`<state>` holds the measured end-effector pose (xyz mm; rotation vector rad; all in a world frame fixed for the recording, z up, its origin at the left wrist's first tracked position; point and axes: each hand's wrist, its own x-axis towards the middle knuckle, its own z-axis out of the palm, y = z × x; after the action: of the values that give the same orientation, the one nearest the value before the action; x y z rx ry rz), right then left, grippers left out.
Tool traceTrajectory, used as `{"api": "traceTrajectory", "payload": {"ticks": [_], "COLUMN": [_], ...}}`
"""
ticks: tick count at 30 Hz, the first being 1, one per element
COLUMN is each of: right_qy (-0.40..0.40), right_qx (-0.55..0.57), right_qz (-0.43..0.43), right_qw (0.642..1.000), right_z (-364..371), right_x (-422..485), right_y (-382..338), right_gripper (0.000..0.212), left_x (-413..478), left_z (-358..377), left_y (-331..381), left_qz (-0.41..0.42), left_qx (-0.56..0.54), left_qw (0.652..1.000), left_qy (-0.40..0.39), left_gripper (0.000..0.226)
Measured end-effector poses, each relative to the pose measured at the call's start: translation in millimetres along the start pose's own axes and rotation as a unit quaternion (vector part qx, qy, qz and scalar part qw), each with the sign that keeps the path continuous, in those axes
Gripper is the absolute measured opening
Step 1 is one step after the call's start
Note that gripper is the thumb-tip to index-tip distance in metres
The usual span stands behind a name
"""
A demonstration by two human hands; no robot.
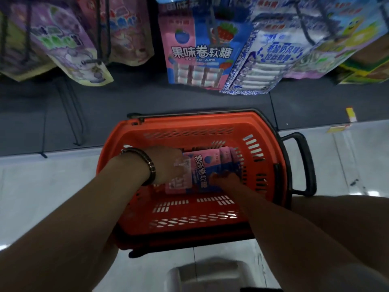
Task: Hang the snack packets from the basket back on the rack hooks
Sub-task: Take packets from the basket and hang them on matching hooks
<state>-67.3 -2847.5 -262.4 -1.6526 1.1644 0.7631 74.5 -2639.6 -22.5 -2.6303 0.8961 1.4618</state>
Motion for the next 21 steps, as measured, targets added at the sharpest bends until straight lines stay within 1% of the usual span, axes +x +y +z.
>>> {"api": "traceTrajectory", "payload": {"ticks": [3, 4, 6, 7, 9, 10, 12, 13, 15, 17, 19, 21], "right_qy": [-0.014, -0.024, -0.041, -0.048, -0.060, -0.063, -0.078, -0.089, -0.107, -0.142, -0.160, -0.172], "right_qx": [-0.064, -0.070, -0.047, -0.042, -0.074, -0.089, -0.108, -0.138, -0.214, -0.275, -0.344, -0.395], "right_qz": [-0.010, -0.001, -0.008, -0.017, -0.055, -0.078, -0.128, -0.157, -0.227, -0.267, -0.309, -0.341], "right_qw": [0.998, 0.997, 0.998, 0.998, 0.994, 0.991, 0.983, 0.974, 0.944, 0.913, 0.872, 0.836], "right_z": [-1, 0, 4, 5, 7, 6, 3, -1, -10, -26, -44, -64], "right_x": [-16, -15, -17, -18, -25, -28, -39, -46, -66, -87, -109, -136], "right_y": [-11, -10, -14, -17, -26, -32, -47, -56, -82, -107, -129, -149], "right_gripper": [0.041, 0.039, 0.034, 0.028, 0.008, 0.008, 0.016, 0.018, 0.025, 0.029, 0.022, 0.007], "left_x": [2, 2, 3, 3, 4, 6, 5, 4, 0, -6, -14, -24], "left_z": [-2, -2, -4, -5, -5, -3, -2, -2, -5, -8, -11, -10], "left_y": [2, 3, 4, 4, 1, -2, -6, -8, -11, -14, -21, -28], "left_qz": [0.001, 0.001, 0.001, 0.000, -0.004, -0.006, -0.010, -0.012, -0.017, -0.020, -0.022, -0.033], "left_qx": [0.004, 0.002, 0.000, -0.002, -0.006, -0.008, -0.012, -0.010, -0.007, -0.019, -0.033, -0.055], "left_qw": [1.000, 1.000, 1.000, 1.000, 1.000, 1.000, 1.000, 1.000, 1.000, 1.000, 0.998, 0.993], "left_qy": [-0.005, -0.010, -0.016, -0.016, -0.015, -0.015, -0.014, -0.011, -0.006, 0.009, 0.048, 0.094], "left_gripper": [0.044, 0.043, 0.042, 0.042, 0.042, 0.043, 0.044, 0.044, 0.045, 0.045, 0.047, 0.060]}}
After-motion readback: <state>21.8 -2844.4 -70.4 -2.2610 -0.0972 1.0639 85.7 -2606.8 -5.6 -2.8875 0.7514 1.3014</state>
